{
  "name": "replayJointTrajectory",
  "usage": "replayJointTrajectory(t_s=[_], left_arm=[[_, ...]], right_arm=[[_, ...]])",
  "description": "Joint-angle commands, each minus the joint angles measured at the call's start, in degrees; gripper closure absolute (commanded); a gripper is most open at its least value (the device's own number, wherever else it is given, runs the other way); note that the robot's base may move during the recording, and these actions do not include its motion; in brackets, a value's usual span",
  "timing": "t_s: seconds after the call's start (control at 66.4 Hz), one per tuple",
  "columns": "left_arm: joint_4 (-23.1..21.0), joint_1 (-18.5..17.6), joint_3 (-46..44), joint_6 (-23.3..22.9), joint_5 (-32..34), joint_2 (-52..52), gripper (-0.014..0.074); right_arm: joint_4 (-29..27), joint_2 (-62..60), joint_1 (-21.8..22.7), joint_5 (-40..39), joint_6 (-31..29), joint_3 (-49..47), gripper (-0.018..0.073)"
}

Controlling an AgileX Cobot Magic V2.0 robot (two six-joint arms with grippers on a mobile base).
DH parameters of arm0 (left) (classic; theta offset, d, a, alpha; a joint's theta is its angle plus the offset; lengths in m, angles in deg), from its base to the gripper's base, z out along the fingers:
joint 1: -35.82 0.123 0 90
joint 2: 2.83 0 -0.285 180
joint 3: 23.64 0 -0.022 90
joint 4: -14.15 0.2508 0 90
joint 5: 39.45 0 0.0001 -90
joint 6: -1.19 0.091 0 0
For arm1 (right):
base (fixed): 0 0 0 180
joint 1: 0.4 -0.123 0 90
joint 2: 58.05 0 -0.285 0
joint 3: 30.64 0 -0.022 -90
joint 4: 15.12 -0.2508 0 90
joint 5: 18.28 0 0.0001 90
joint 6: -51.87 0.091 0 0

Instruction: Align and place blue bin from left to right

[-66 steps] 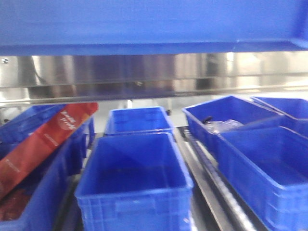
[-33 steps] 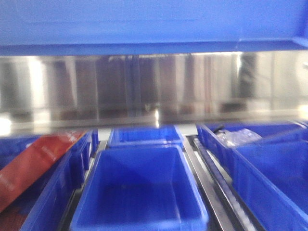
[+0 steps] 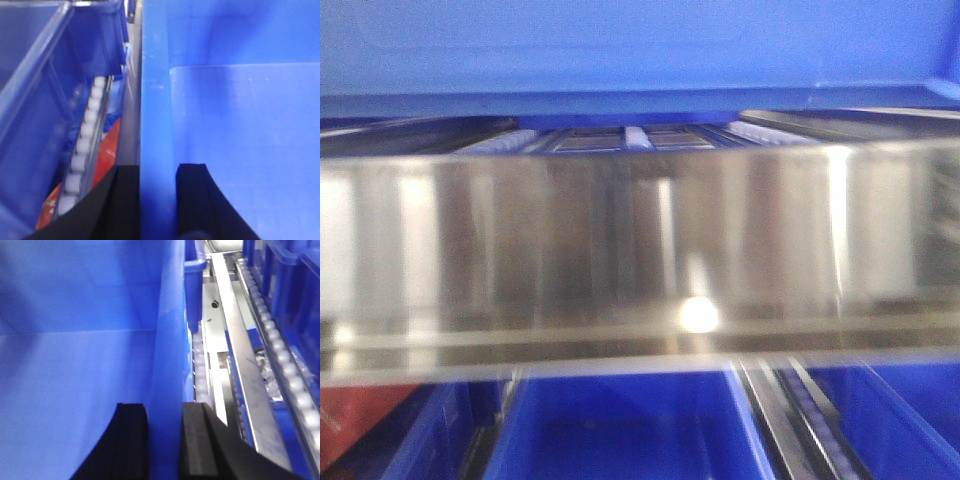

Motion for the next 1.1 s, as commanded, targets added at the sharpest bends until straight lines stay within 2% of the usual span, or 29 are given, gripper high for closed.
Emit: replayJointTrajectory(t_s=[0.0, 1.085], left_arm=[[2.03, -0.41, -0.54, -0.10, 4.95, 0.35, 0.0707], [2.03, -0.41, -0.54, -0.10, 4.95, 0.35, 0.0707]], right_arm=[[0.39, -0.70, -0.61, -6.88, -0.72, -0.60, 0.0629], [0.39, -0.70, -0.61, -6.88, -0.72, -0.60, 0.0629]])
